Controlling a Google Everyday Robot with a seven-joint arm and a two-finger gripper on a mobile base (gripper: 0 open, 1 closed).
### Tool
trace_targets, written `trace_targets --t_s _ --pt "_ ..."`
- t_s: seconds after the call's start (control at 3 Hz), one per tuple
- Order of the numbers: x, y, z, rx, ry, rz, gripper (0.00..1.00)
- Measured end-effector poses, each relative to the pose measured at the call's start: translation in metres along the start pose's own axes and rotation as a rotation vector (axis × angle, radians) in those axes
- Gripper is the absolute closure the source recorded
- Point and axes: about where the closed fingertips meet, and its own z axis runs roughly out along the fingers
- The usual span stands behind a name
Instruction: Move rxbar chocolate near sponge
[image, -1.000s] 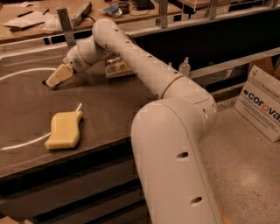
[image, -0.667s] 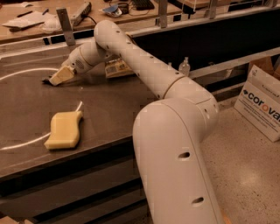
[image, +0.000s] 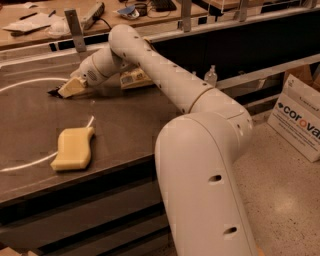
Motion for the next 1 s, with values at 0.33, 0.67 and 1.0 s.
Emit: trace_targets --t_s 0.33,0.67,1.0 --pt "-0.002 0.0 -0.001 0.0 0.0 0.0 1.0" --pt "0.0 0.013 -0.027 -0.022 -0.008 -0.037 1.0" --pt "0.006 0.059 -0.106 -0.084 -0.04 -0.172 1.0"
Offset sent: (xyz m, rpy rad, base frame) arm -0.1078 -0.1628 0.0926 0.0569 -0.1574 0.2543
